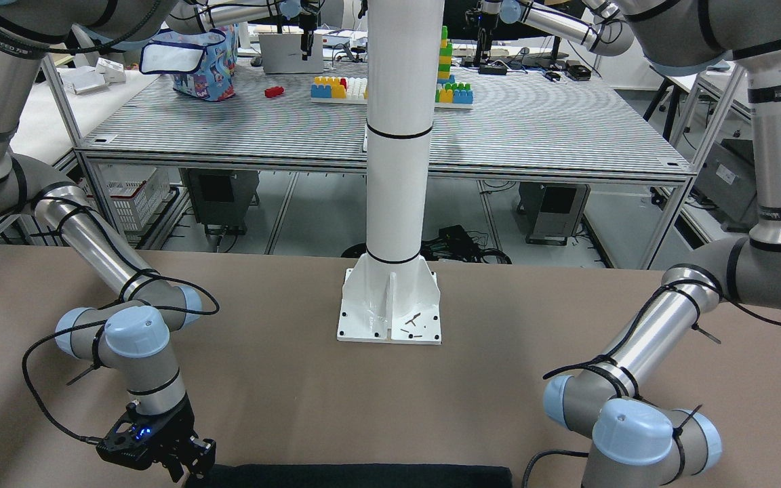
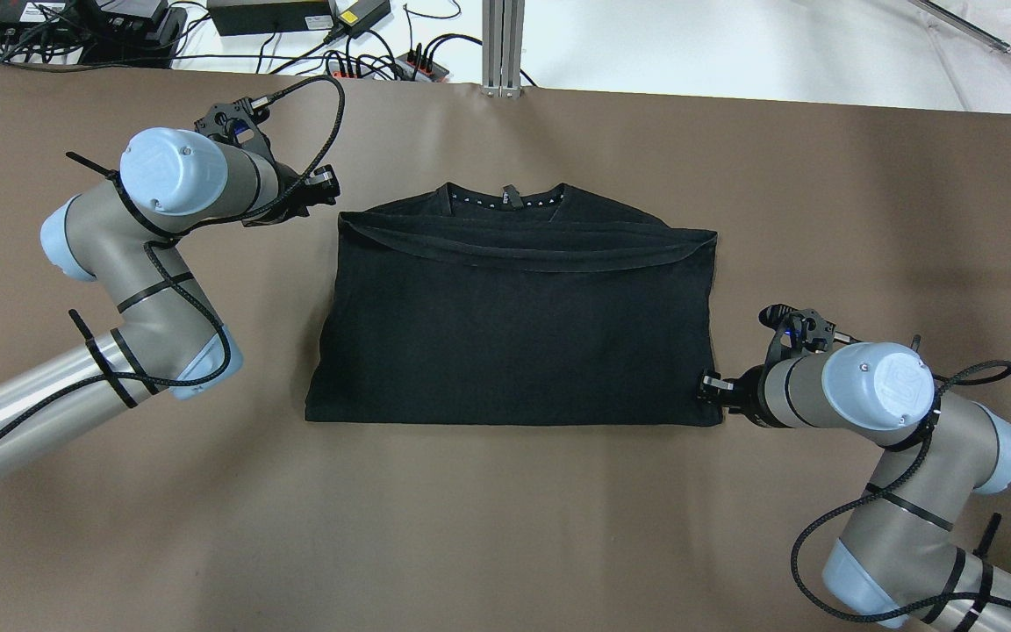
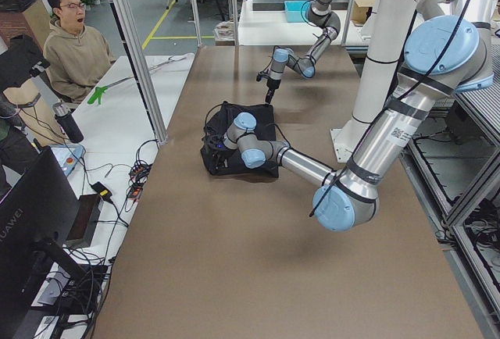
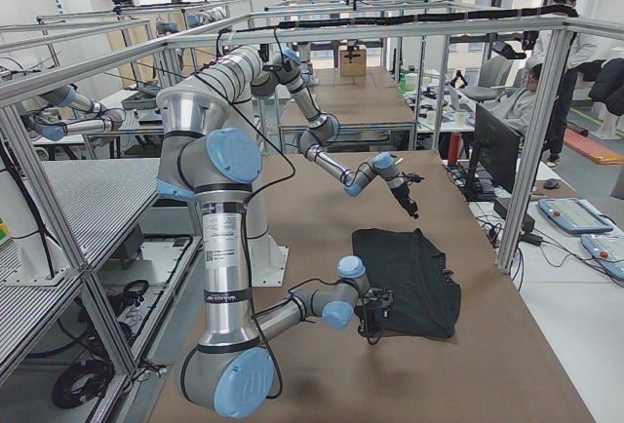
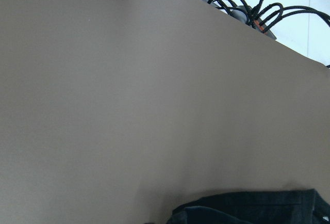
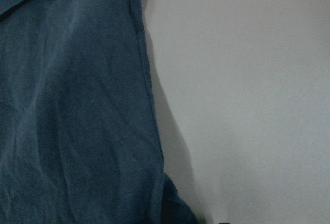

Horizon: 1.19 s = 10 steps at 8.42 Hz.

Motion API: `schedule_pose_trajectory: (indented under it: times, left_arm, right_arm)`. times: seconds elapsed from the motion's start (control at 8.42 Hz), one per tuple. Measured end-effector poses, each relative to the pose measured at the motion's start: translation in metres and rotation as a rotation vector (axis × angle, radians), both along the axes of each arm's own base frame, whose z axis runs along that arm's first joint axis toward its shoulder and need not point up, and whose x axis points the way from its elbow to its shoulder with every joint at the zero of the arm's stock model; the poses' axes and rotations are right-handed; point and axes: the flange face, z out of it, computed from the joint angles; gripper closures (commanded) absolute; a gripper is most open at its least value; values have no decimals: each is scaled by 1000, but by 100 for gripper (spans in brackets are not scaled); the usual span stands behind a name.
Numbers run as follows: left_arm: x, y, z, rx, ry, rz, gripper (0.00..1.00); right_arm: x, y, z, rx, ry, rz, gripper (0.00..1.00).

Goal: Fold clothes
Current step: 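Release the hem and move the right gripper to the folded shirt's near corner, then drag the folded shirt's corner with the right gripper while left gripper lowers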

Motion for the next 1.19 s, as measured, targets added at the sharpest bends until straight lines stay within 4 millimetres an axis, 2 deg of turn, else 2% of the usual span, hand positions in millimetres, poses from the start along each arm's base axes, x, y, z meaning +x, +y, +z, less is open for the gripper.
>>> schedule_pose_trajectory:
  times: [0.36,0.47,0.95,1.19]
  left_arm:
    - [2,-1,-9,-3,-4,0,52]
    - [3,0,-13,-3,-4,1,52]
    - [4,1,-17,-2,-3,5,52]
    - [6,2,-19,-1,-1,7,52]
  right_arm:
    - [-1,3,0,-3,-3,-2,83]
    - [-1,3,0,-3,-2,-2,99]
    - [2,6,-8,4,-16,-5,100]
    - [23,23,-26,17,-45,-15,100]
